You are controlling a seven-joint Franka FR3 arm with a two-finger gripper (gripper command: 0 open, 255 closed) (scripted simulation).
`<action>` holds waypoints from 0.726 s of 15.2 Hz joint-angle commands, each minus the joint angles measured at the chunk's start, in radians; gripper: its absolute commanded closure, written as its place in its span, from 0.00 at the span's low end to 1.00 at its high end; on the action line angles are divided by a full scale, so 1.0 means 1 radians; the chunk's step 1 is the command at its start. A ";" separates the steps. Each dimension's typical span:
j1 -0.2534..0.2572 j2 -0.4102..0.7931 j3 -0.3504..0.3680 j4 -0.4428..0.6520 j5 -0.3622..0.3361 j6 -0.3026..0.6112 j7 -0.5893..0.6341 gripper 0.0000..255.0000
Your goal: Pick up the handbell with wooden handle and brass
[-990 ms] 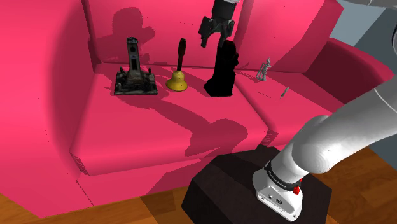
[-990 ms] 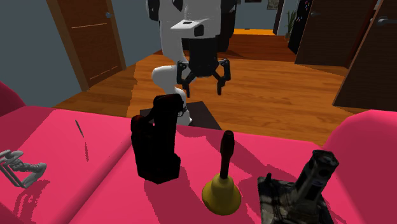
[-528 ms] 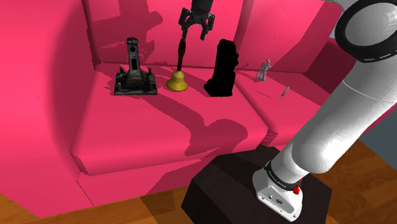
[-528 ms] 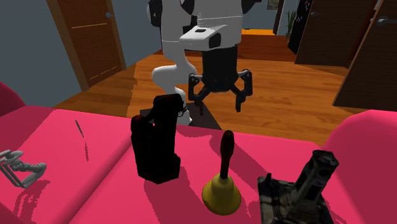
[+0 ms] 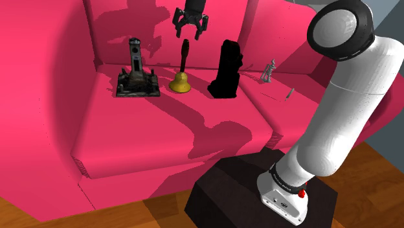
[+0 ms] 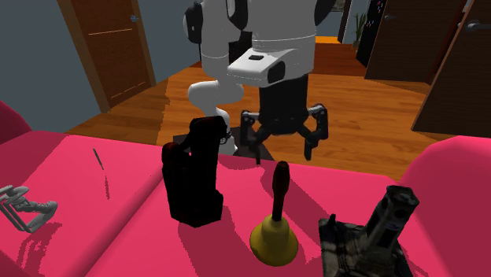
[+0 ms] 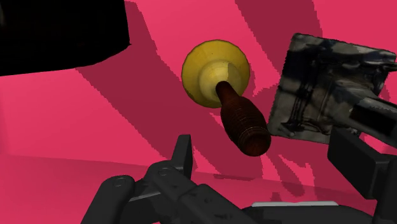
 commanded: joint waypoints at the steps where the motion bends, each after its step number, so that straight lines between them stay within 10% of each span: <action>1: 0.000 -0.004 0.000 -0.032 0.001 0.028 -0.002 0.00; 5: 0.000 -0.010 0.000 -0.075 0.001 0.065 -0.005 0.00; 6: 0.001 -0.009 0.000 -0.073 0.001 0.065 -0.003 1.00; 11: 0.001 -0.010 0.000 -0.074 0.001 0.065 -0.004 1.00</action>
